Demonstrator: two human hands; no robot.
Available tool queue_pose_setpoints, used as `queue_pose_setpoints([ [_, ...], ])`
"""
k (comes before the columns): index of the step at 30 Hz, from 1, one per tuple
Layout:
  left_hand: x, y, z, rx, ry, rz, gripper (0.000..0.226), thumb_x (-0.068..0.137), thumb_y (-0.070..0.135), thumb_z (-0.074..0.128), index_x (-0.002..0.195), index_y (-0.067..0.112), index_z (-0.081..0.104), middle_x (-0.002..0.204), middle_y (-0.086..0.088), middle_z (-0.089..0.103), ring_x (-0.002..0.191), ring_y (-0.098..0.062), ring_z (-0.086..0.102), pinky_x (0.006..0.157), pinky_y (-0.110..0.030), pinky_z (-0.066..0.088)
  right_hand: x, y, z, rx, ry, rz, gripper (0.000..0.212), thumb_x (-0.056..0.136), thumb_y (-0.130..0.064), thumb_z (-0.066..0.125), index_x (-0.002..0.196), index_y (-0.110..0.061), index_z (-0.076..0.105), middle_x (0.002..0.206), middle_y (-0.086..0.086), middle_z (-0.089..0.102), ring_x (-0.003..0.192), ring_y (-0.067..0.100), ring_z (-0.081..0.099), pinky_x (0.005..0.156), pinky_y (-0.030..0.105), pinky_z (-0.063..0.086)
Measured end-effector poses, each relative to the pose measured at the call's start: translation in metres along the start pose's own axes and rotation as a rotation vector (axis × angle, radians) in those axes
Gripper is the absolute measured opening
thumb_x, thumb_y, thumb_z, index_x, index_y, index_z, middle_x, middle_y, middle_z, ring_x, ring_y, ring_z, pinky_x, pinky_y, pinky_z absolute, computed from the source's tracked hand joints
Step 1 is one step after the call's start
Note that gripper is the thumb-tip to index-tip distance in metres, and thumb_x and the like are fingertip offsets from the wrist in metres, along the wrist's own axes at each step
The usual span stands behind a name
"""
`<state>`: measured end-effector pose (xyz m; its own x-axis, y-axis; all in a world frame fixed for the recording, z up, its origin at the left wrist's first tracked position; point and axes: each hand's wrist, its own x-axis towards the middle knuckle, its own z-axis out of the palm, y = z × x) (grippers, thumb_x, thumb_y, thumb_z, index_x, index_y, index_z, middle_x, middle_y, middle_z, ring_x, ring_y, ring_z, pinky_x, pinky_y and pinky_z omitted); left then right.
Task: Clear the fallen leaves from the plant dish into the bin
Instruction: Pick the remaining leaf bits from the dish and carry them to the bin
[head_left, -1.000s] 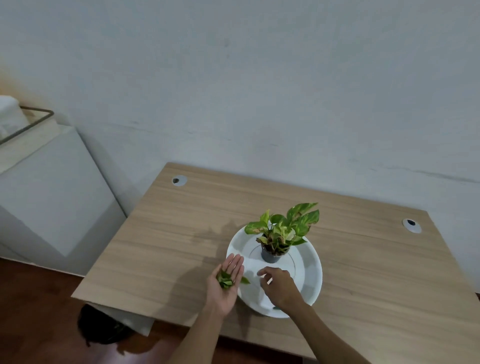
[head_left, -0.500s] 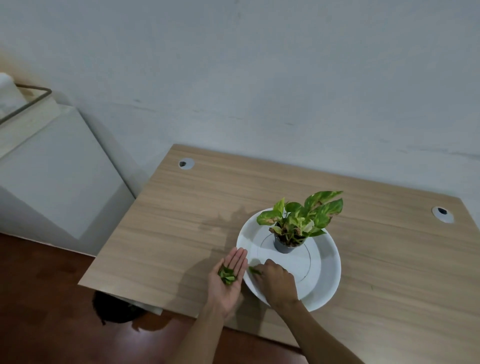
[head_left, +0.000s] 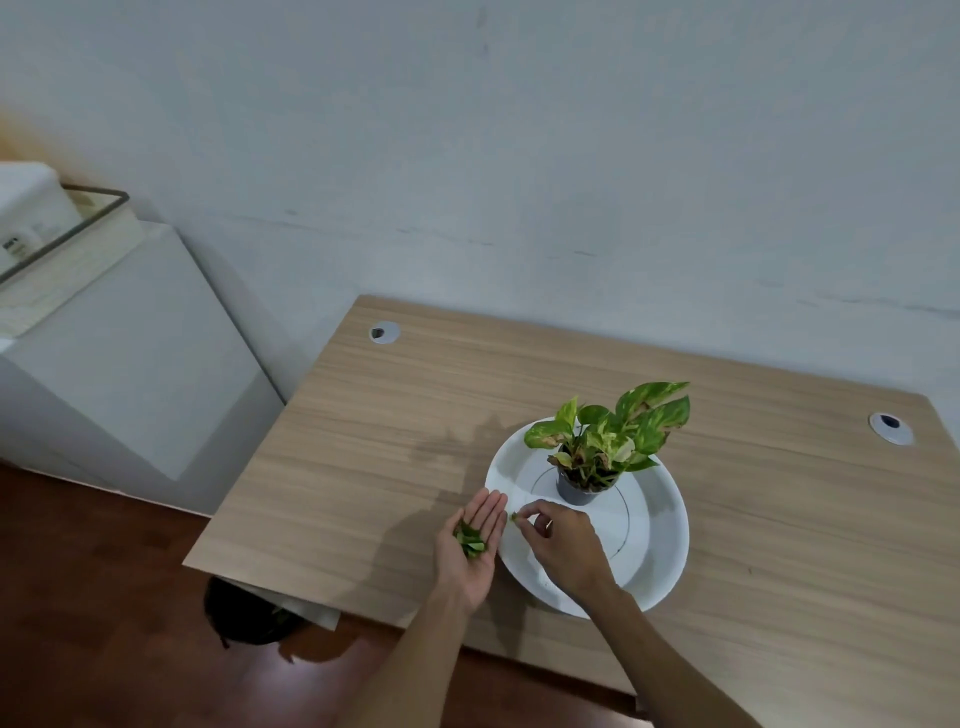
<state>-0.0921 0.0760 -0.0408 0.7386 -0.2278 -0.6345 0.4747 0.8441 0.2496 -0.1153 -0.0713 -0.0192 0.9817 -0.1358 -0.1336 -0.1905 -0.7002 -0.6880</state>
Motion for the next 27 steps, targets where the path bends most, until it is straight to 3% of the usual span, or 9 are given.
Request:
queue_pose_setpoints([
  [4,-0.003,-0.002,0.005,0.072,0.021,0.008,0.041,0.099,0.02,0.036,0.114,-0.002,0.068,0.114,-0.018,0.072,0.099,-0.023,0.072,0.077,-0.028,0.06,0.003,-0.019,-0.008,0.013,-0.06,-0.13,0.006,0.086,-0.034,0.066,0.087,-0.032,0.072,0.056,-0.008,0.056,0.057,0.009,0.055,0.06,0.031,0.048],
  [12,-0.009,-0.023,0.004,0.056,0.032,-0.045,0.041,0.096,0.024,0.038,0.11,0.006,0.072,0.107,-0.012,0.075,0.09,-0.019,0.074,0.088,-0.029,0.052,-0.006,-0.036,-0.008,-0.167,-0.181,-0.203,0.016,0.09,-0.037,0.061,0.102,-0.036,0.071,0.089,-0.013,0.07,0.086,0.007,0.064,0.076,0.031,0.054],
  [16,-0.013,-0.023,0.004,0.002,0.025,-0.029,0.039,0.098,0.018,0.036,0.116,-0.001,0.065,0.101,-0.018,0.075,0.089,-0.024,0.075,0.073,-0.031,0.061,-0.007,-0.026,-0.03,-0.176,-0.144,-0.233,0.021,0.093,-0.036,0.056,0.11,-0.045,0.065,0.07,-0.018,0.062,0.067,-0.002,0.057,0.058,0.018,0.041],
  [19,-0.016,-0.021,0.004,-0.015,-0.006,-0.046,0.039,0.099,0.017,0.036,0.119,-0.005,0.061,0.117,-0.024,0.069,0.111,-0.031,0.066,0.092,-0.037,0.053,-0.005,-0.009,-0.051,-0.171,-0.046,-0.145,0.017,0.093,-0.041,0.06,0.107,-0.04,0.069,0.066,-0.014,0.06,0.061,0.002,0.056,0.058,0.024,0.041],
  [21,-0.017,-0.022,0.003,-0.025,-0.017,-0.057,0.041,0.1,0.018,0.033,0.12,-0.006,0.06,0.12,-0.024,0.067,0.116,-0.031,0.063,0.096,-0.04,0.05,-0.005,0.006,-0.063,-0.158,-0.048,-0.071,0.014,0.092,-0.04,0.062,0.102,-0.037,0.072,0.067,-0.011,0.063,0.063,0.005,0.059,0.058,0.026,0.045],
  [27,-0.018,-0.031,0.0,0.003,-0.015,-0.09,0.041,0.101,0.018,0.034,0.118,-0.006,0.061,0.121,-0.024,0.067,0.118,-0.032,0.061,0.101,-0.041,0.047,-0.008,0.045,-0.081,-0.308,-0.349,0.07,0.008,0.088,-0.032,0.069,0.089,-0.03,0.076,0.061,-0.012,0.055,0.07,0.01,0.056,0.065,0.029,0.049],
])
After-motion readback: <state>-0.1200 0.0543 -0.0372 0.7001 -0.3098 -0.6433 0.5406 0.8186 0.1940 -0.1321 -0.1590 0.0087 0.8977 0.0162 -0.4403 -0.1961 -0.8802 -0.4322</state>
